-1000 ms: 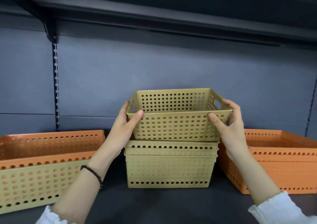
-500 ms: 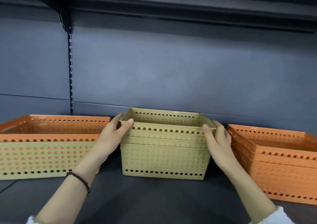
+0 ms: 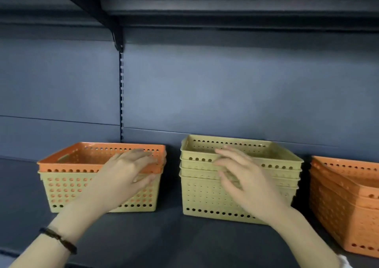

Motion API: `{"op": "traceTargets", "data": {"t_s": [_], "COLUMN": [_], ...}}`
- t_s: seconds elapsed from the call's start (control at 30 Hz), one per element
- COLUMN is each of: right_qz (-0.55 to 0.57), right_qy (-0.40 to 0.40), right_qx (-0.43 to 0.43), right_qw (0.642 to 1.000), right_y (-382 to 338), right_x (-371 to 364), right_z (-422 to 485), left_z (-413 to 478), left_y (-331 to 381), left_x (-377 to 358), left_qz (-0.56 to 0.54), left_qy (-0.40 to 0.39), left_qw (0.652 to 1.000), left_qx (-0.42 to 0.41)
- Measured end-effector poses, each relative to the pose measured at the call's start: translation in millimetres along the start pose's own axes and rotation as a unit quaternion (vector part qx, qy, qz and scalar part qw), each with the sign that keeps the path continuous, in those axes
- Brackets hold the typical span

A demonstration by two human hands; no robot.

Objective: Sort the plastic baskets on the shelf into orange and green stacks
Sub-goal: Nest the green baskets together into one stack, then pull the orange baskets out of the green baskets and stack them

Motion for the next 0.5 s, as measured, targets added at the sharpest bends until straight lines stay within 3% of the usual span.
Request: {"op": "traceTargets", "data": {"t_s": [0.13, 0.27, 0.5], "right_qz": [0.107, 0.168, 0.274], "right_qy": [-0.104, -0.108, -0.097], "right_qx": [-0.001, -0.1, -0.286], "right_qw": [0.989, 0.975, 0.913], "right_y": [-58.4, -92.5, -106.7], "right_x": [-43.7, -91.2, -145.5], "right_z": [17.2, 37.9, 50.0], "left_z": [-29.1, -46.4, -65.2], "left_y": [-55.7, -104.6, -167.3], "left_x": [14.4, 32.4, 10.4], "left_qz": [0.026, -0.015, -0.134], "left_qy": [-0.012, 0.037, 0.054], "left_qw": [0.997, 0.984, 0.931], "left_qx": [0.073, 0.171, 0.334]}}
Point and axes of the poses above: each hand's wrist, its own z-axis towards the middle knuckle, its own x-axis out of the back of the hand, y = z × x, the point moved 2 cm from there along z, towards the middle knuckle, and after that the axes turned 6 degrees about y, right-handed, at the moved point
